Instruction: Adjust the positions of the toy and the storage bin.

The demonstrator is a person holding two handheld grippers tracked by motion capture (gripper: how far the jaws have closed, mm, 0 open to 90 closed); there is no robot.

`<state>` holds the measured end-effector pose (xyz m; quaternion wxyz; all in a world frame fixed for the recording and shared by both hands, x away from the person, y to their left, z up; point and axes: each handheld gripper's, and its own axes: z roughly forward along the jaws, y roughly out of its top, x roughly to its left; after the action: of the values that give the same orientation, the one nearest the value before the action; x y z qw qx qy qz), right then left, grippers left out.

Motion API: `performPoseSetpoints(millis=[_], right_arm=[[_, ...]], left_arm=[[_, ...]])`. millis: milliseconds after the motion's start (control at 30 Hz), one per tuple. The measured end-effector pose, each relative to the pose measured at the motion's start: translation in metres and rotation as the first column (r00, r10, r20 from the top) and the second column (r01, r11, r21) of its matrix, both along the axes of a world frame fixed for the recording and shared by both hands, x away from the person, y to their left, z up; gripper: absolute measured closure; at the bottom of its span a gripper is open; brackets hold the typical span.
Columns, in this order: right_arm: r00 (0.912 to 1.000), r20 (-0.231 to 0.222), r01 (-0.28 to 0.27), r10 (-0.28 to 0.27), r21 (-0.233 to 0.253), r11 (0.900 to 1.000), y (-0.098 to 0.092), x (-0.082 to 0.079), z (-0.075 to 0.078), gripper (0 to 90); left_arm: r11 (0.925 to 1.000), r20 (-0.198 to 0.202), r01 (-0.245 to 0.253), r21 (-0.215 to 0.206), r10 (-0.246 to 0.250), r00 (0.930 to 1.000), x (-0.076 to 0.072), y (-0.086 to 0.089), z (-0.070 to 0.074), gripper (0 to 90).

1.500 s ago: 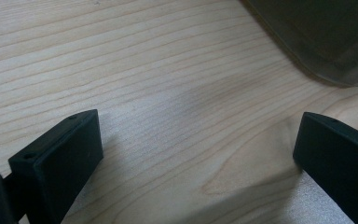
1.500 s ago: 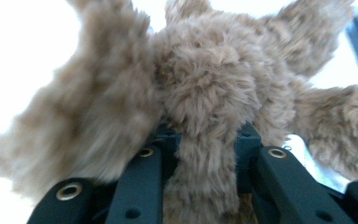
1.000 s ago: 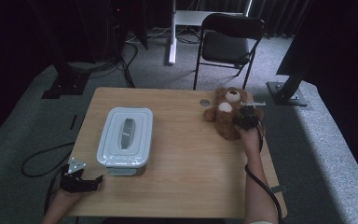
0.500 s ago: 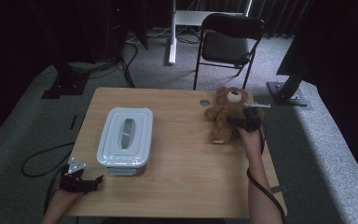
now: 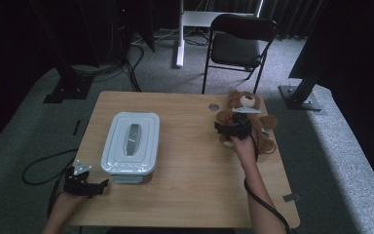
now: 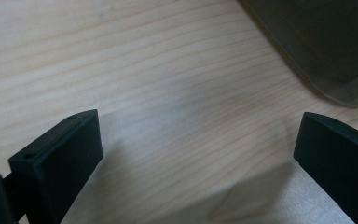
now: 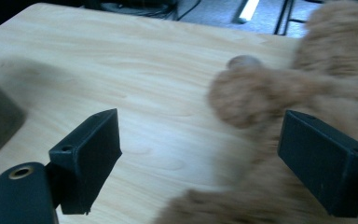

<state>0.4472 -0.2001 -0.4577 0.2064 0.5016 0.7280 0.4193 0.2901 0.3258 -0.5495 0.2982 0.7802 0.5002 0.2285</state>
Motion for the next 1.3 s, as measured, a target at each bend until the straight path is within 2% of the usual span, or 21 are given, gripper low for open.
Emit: performPoseSetpoints(millis=[67, 133, 200, 267, 333, 400, 533, 667, 733, 867, 900, 933, 1100, 1200, 1267, 1300], right_arm=[[0.9998, -0.001, -0.021, 0.021, 0.009, 1.000, 0.009, -0.003, -0.004, 12.7], [0.9993, 0.001, -0.037, 0.037, 0.005, 0.999, 0.020, -0.005, -0.008, 12.8], [0.9990, 0.000, -0.044, 0.044, 0.003, 0.999, 0.028, -0.008, -0.013, 12.8], [0.9974, -0.018, -0.069, 0.069, 0.005, 0.998, 0.040, -0.009, -0.019, 12.8], [0.9949, -0.044, -0.091, 0.091, 0.006, 0.996, 0.050, -0.010, -0.026, 12.9], [0.9905, -0.073, -0.114, 0.116, 0.034, 0.993, 0.060, -0.011, -0.032, 12.9], [0.9827, -0.092, -0.155, 0.161, 0.068, 0.986, 0.083, -0.012, -0.045, 12.4], [0.9794, -0.097, -0.172, 0.177, 0.052, 0.984, 0.101, -0.012, -0.052, 11.9], [0.9781, -0.110, -0.172, 0.176, 0.049, 0.984, 0.113, -0.011, -0.058, 11.9], [0.9771, -0.114, -0.178, 0.180, 0.024, 0.984, 0.126, -0.011, -0.062, 11.9], [0.9727, -0.116, -0.201, 0.201, 0.009, 0.979, 0.138, -0.011, -0.066, 11.9], [0.9707, -0.118, -0.210, 0.209, 0.006, 0.978, 0.141, -0.011, -0.067, 11.9], [0.9629, -0.127, -0.234, 0.238, 0.045, 0.971, 0.151, -0.009, -0.069, 11.1], [0.9589, -0.134, -0.244, 0.250, 0.059, 0.968, 0.153, -0.009, -0.070, 11.1], [0.9588, -0.134, -0.245, 0.251, 0.054, 0.968, 0.153, -0.009, -0.070, 11.1], [0.9605, -0.131, -0.239, 0.245, 0.064, 0.969, 0.149, -0.008, -0.071, 11.1]], left_arm=[[0.9998, -0.004, -0.003, -0.020, 0.002, 1.0000, 0.004, -0.001, 0.000, 1.8], [0.9997, 0.002, -0.025, -0.001, 0.025, 0.9997, 0.009, -0.002, 0.001, 1.8], [0.9993, 0.012, -0.037, -0.004, 0.037, 0.9992, 0.014, -0.003, 0.002, 1.8], [0.9988, 0.050, -0.048, -0.009, 0.048, 0.9976, 0.019, -0.003, 0.006, 1.8], [0.9970, 0.090, -0.077, -0.005, 0.077, 0.9929, 0.025, -0.002, 0.010, 1.8], [0.9956, 0.109, -0.093, -0.014, 0.094, 0.9896, 0.031, 0.000, 0.015, 1.8], [0.9949, 0.101, -0.099, -0.018, 0.100, 0.9898, 0.044, 0.002, 0.019, 1.8], [0.9948, 0.090, -0.100, -0.017, 0.101, 0.9908, 0.053, 0.002, 0.018, 1.8], [0.9942, 0.088, -0.101, -0.037, 0.104, 0.9907, 0.056, 0.001, 0.016, 1.8], [0.9957, 0.082, -0.087, -0.034, 0.089, 0.9926, 0.059, -0.001, 0.014, 1.8], [0.9964, 0.075, -0.074, -0.042, 0.077, 0.9942, 0.060, -0.003, 0.014, 1.8], [0.9966, 0.078, -0.073, -0.039, 0.076, 0.9940, 0.060, -0.004, 0.014, 1.8], [0.9967, 0.095, -0.073, -0.035, 0.076, 0.9925, 0.057, -0.008, 0.017, 1.9], [0.9977, 0.097, -0.054, -0.041, 0.057, 0.9936, 0.053, -0.013, 0.018, 1.9], [0.9980, 0.100, -0.046, -0.044, 0.050, 0.9937, 0.051, -0.016, 0.019, 1.9], [0.9989, 0.101, -0.038, -0.028, 0.040, 0.9941, 0.049, -0.021, 0.020, 1.9]])
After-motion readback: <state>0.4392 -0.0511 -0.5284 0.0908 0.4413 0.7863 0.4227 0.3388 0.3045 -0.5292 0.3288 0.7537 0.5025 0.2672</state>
